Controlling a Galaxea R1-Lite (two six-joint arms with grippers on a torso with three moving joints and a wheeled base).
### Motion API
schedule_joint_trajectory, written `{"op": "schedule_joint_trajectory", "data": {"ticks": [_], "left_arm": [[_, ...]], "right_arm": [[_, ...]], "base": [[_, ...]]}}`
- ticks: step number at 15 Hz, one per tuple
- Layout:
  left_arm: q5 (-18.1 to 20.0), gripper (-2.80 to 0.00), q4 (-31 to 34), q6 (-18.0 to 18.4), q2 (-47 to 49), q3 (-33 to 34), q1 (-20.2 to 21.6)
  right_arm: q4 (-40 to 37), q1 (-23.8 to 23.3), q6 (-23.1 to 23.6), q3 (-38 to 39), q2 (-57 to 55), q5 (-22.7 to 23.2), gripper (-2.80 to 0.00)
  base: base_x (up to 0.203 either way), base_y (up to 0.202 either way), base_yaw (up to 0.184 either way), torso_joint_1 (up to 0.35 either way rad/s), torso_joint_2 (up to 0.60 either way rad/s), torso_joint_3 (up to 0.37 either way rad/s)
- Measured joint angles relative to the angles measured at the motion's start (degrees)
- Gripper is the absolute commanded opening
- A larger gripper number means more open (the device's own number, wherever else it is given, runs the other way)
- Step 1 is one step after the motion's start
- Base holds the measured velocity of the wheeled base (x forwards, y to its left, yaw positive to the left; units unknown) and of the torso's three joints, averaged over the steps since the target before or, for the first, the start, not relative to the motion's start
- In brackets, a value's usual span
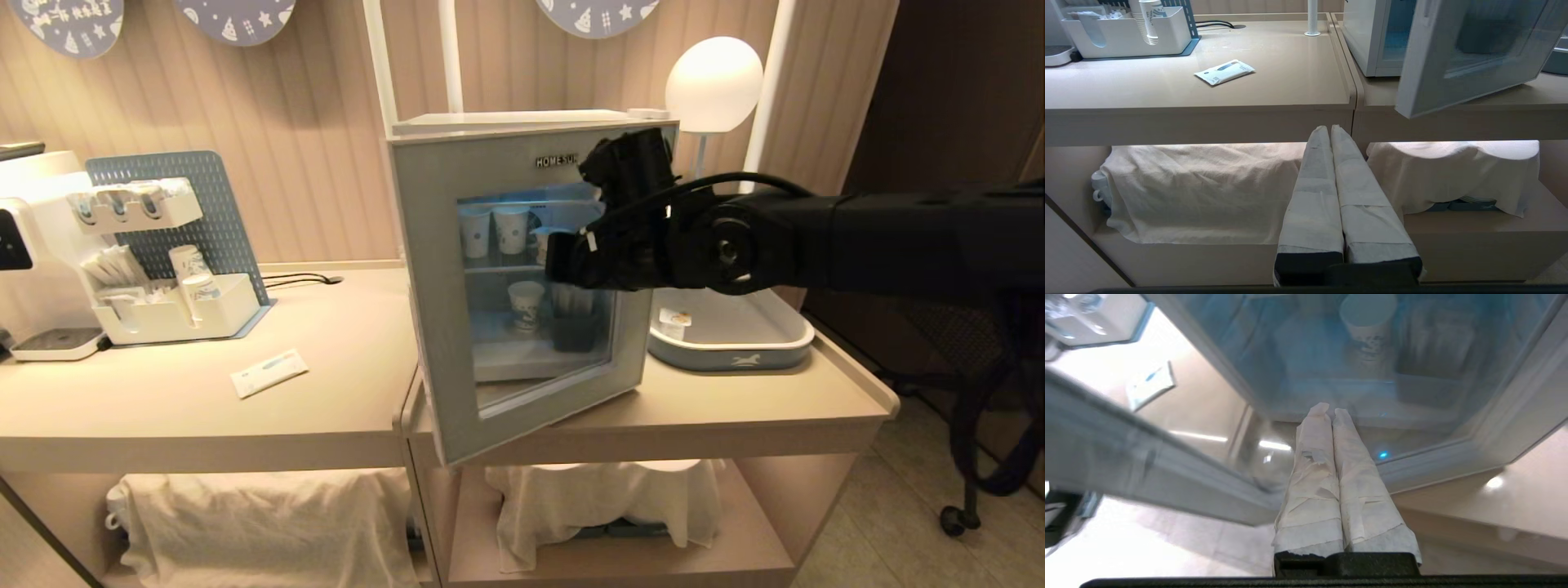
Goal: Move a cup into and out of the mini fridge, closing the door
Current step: Close the freezer door
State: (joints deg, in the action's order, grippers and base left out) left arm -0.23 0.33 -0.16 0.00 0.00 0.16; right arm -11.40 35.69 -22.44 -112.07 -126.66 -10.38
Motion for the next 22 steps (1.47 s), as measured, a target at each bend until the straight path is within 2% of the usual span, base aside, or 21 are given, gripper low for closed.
{"op": "schedule_joint_trajectory", "data": {"ticks": [3, 8, 10, 13, 15, 18, 22], "left_arm": [[-0.1, -2.8, 0.0, -0.3, 0.0, 0.0, 0.0], [-0.1, -2.8, 0.0, -0.4, 0.0, 0.0, 0.0], [-0.1, -2.8, 0.0, -0.4, 0.0, 0.0, 0.0], [-0.1, -2.8, 0.0, -0.4, 0.0, 0.0, 0.0], [-0.1, -2.8, 0.0, -0.4, 0.0, 0.0, 0.0], [-0.1, -2.8, 0.0, -0.4, 0.0, 0.0, 0.0], [-0.1, -2.8, 0.0, -0.4, 0.0, 0.0, 0.0]], "right_arm": [[10.5, 0.1, 6.0, -0.1, -3.8, -0.9, -2.8], [34.0, -1.2, 26.0, 0.0, -13.9, -8.8, -2.8], [39.6, -1.9, 31.3, 0.0, -17.4, -11.0, -2.8], [39.3, -3.0, 31.3, 0.0, -19.7, -11.0, -2.8], [39.3, -3.6, 29.5, 0.3, -19.9, -11.6, -2.8], [40.3, -4.0, 28.1, 4.0, -15.5, -17.1, -2.8], [42.2, -5.8, 30.1, 15.2, 3.5, -27.2, -2.8]], "base": [[0.0, 0.0, 0.0, 0.0, 0.0, 0.0], [0.0, 0.0, 0.0, 0.0, 0.0, 0.0], [0.0, 0.0, 0.0, 0.0, 0.0, 0.0], [0.0, 0.0, 0.0, 0.0, 0.0, 0.0], [0.0, 0.0, 0.0, 0.0, 0.0, 0.0], [0.0, 0.0, 0.0, 0.0, 0.0, 0.0], [0.0, 0.0, 0.0, 0.0, 0.0, 0.0]]}}
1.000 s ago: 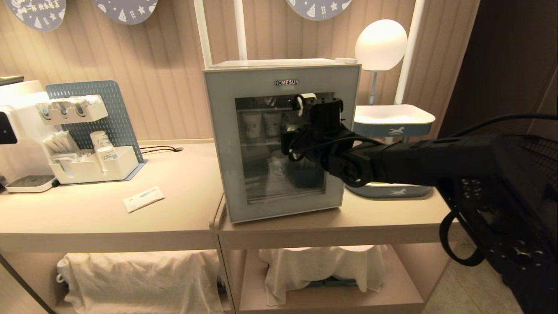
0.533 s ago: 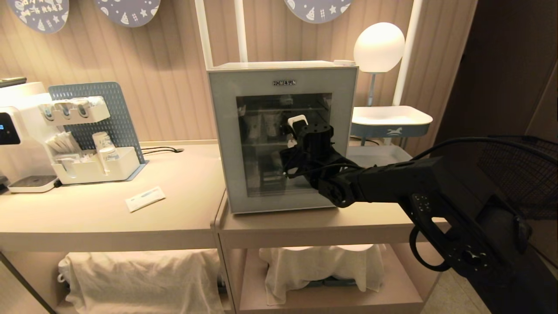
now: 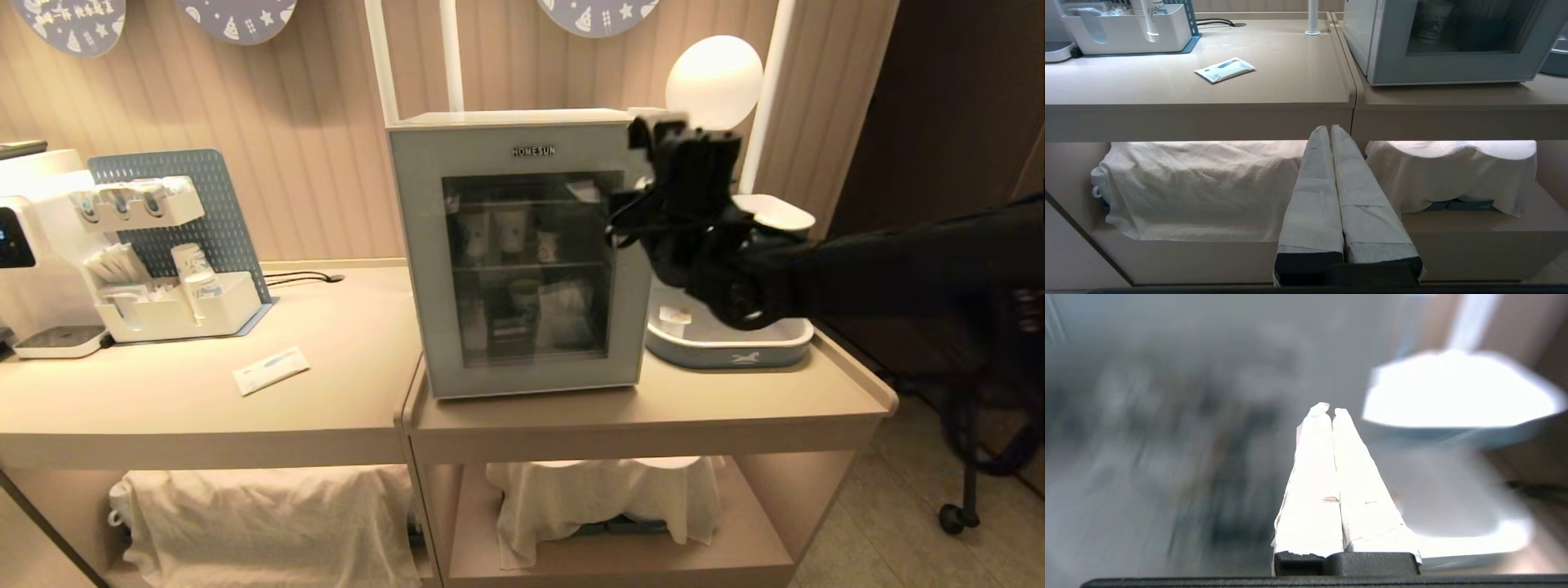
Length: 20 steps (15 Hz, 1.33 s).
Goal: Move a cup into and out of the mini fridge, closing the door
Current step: Open the freezer door
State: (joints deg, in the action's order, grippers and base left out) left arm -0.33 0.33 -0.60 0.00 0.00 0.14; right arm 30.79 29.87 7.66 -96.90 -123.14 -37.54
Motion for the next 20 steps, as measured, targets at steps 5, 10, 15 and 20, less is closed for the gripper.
{"op": "schedule_joint_trajectory", "data": {"ticks": [5, 10, 15, 20], "left_arm": [[0.0, -2.8, 0.0, 0.0, 0.0, 0.0, 0.0], [0.0, -2.8, 0.0, 0.0, 0.0, 0.0, 0.0], [0.0, -2.8, 0.0, 0.0, 0.0, 0.0, 0.0], [0.0, -2.8, 0.0, 0.1, 0.0, 0.0, 0.1]], "right_arm": [[-2.5, -7.0, 3.6, 20.6, 36.8, -11.6, -2.8], [-5.3, -24.1, 5.6, 49.8, 75.4, -13.1, -2.8], [-12.8, -29.5, 1.4, 69.4, 102.1, -5.4, -2.8], [-15.4, -28.6, -3.1, 83.0, 115.8, 2.8, -2.8]], "base": [[0.0, 0.0, 0.0, 0.0, 0.0, 0.0], [0.0, 0.0, 0.0, 0.0, 0.0, 0.0], [0.0, 0.0, 0.0, 0.0, 0.0, 0.0], [0.0, 0.0, 0.0, 0.0, 0.0, 0.0]]}}
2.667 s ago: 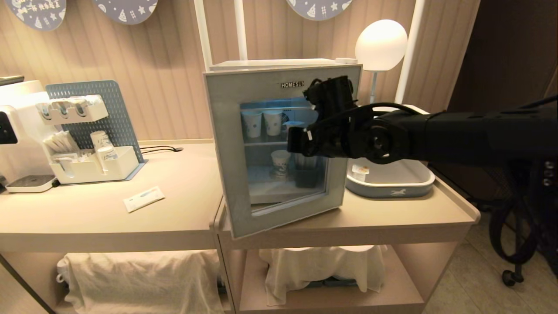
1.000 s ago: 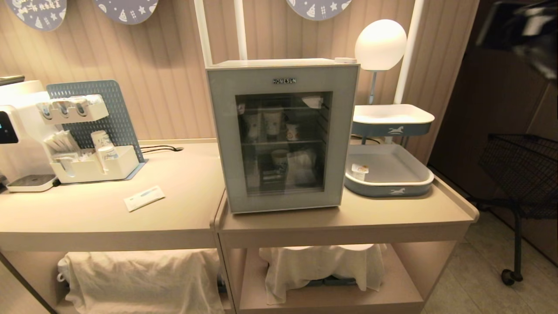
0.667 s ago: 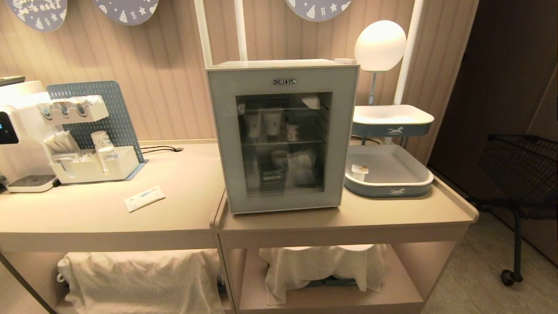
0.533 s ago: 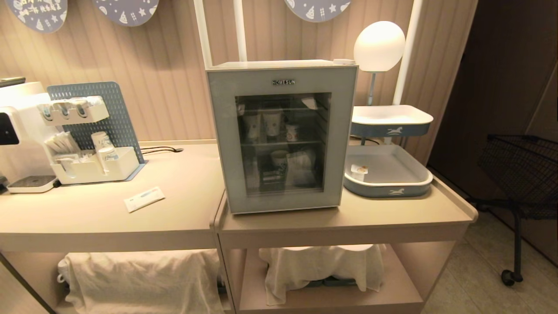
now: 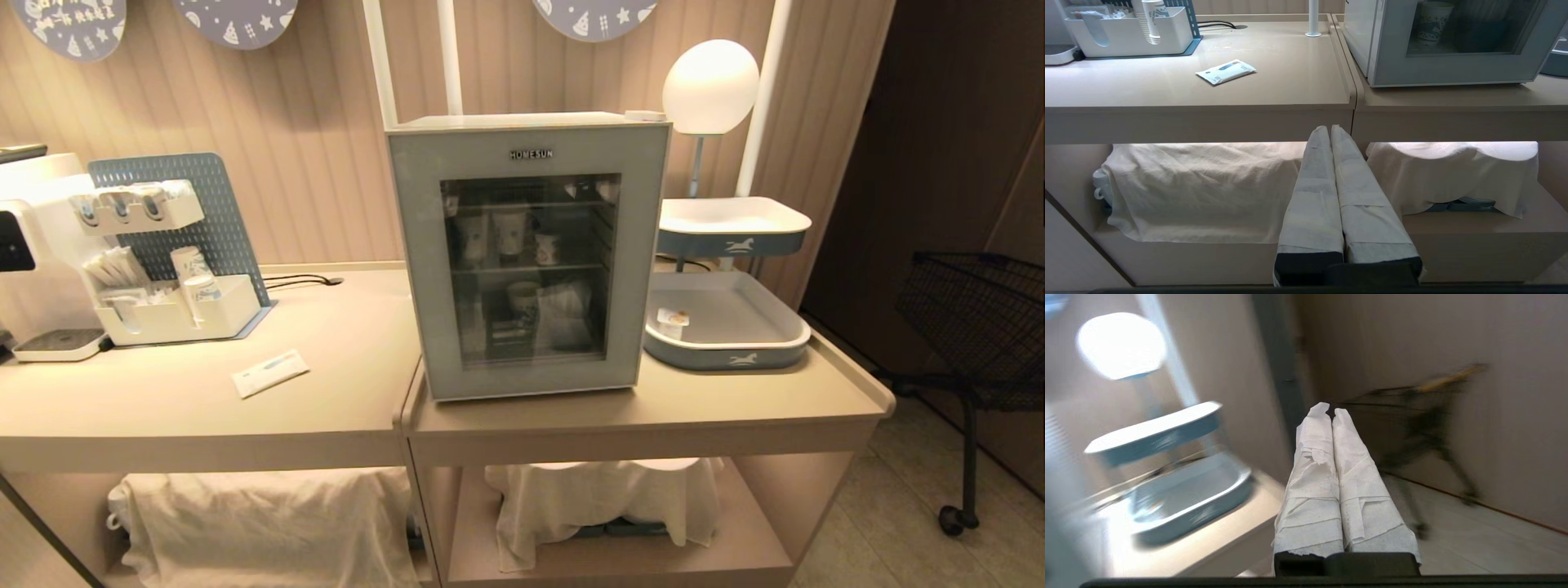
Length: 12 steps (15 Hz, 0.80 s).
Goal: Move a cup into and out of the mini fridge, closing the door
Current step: Open the freezer door
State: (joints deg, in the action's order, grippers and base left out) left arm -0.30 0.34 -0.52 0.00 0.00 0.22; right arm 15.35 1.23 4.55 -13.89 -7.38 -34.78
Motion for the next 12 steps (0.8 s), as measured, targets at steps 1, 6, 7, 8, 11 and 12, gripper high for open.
{"op": "schedule_joint_trajectory", "data": {"ticks": [1, 6, 7, 8, 11, 12], "left_arm": [[0.0, -2.8, 0.0, 0.0, 0.0, 0.0, 0.0], [0.0, -2.8, 0.0, 0.0, 0.0, 0.0, 0.0], [0.0, -2.8, 0.0, 0.0, 0.0, 0.0, 0.0], [0.0, -2.8, 0.0, 0.0, 0.0, 0.0, -0.1], [0.0, -2.8, 0.0, 0.0, 0.0, 0.0, -0.1], [0.0, -2.8, 0.0, 0.0, 0.0, 0.0, -0.1]], "right_arm": [[1.9, -0.3, -0.8, 5.0, 2.4, 4.7, -2.8], [-13.9, -0.9, -4.4, 13.0, 7.0, 31.5, -2.8], [-18.1, -0.9, -3.9, 12.6, 7.2, 34.0, -2.8], [-19.7, -1.0, -4.1, 12.5, 7.3, 34.6, -2.8], [-19.8, -1.0, -4.3, 12.4, 7.4, 34.7, -2.8], [-19.8, -1.0, -4.3, 12.4, 7.4, 34.7, -2.8]], "base": [[0.0, 0.0, 0.0, 0.0, 0.0, 0.0], [0.0, 0.0, 0.0, 0.0, 0.0, 0.0], [0.0, 0.0, 0.0, 0.0, 0.0, 0.0], [0.0, 0.0, 0.0, 0.0, 0.0, 0.0], [0.0, 0.0, 0.0, 0.0, 0.0, 0.0], [0.0, 0.0, 0.0, 0.0, 0.0, 0.0]]}}
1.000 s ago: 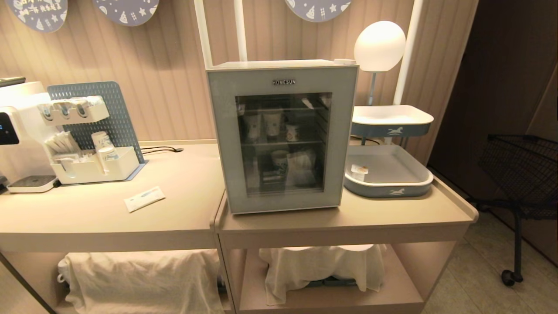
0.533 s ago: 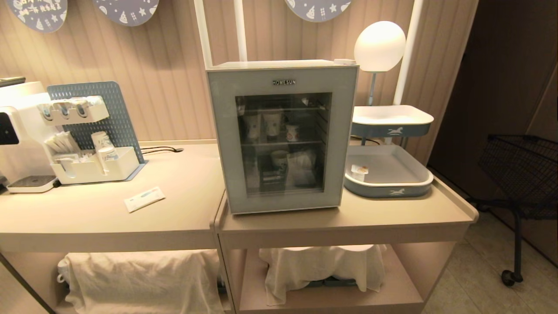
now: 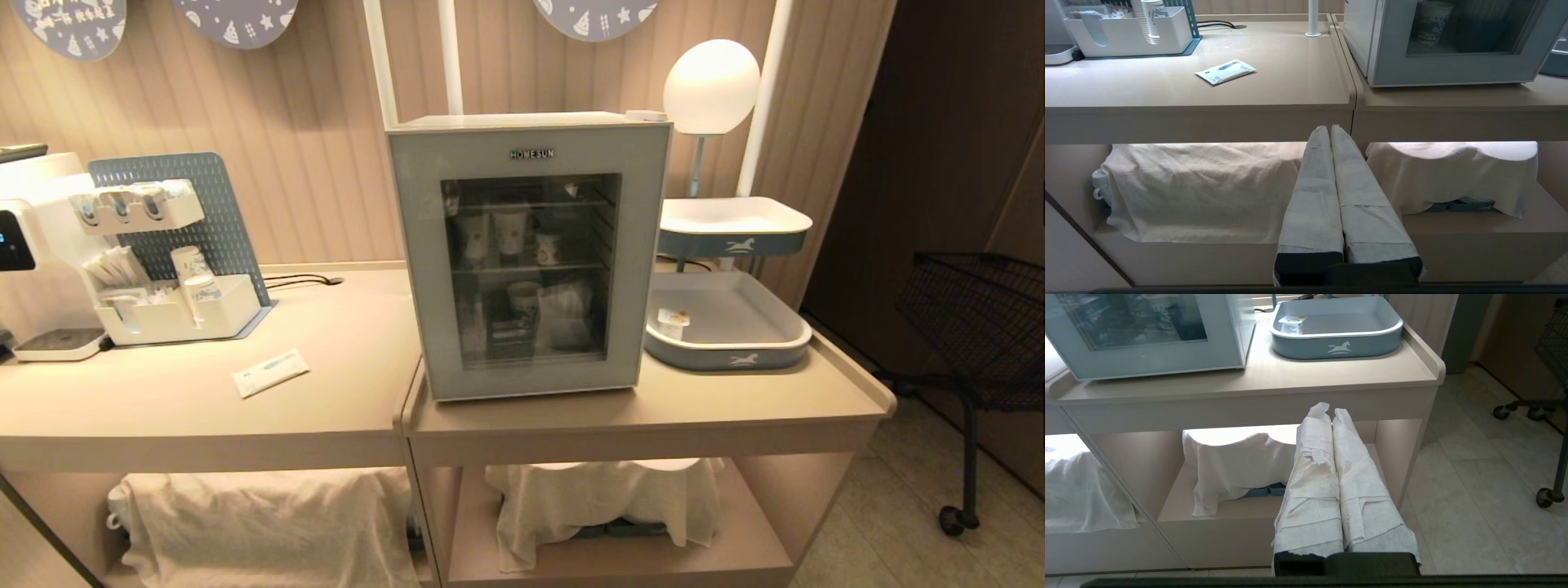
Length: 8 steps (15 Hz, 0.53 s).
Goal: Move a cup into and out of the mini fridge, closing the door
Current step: Open the freezer door
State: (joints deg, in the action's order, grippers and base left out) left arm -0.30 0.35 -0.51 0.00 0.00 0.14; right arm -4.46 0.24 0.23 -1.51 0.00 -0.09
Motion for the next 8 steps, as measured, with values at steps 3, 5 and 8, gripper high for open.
{"op": "schedule_joint_trajectory", "data": {"ticks": [3, 5, 8], "left_arm": [[0.0, -2.8, 0.0, 0.0, 0.0, 0.0, 0.0], [0.0, -2.8, 0.0, 0.0, 0.0, 0.0, 0.0], [0.0, -2.8, 0.0, 0.0, 0.0, 0.0, 0.0]], "right_arm": [[0.0, 0.0, 0.0, 0.0, 0.0, 0.0, -2.8], [0.0, 0.0, 0.0, 0.0, 0.0, 0.0, -2.8], [0.0, 0.0, 0.0, 0.0, 0.0, 0.0, -2.8]], "base": [[0.0, 0.0, 0.0, 0.0, 0.0, 0.0], [0.0, 0.0, 0.0, 0.0, 0.0, 0.0], [0.0, 0.0, 0.0, 0.0, 0.0, 0.0]]}}
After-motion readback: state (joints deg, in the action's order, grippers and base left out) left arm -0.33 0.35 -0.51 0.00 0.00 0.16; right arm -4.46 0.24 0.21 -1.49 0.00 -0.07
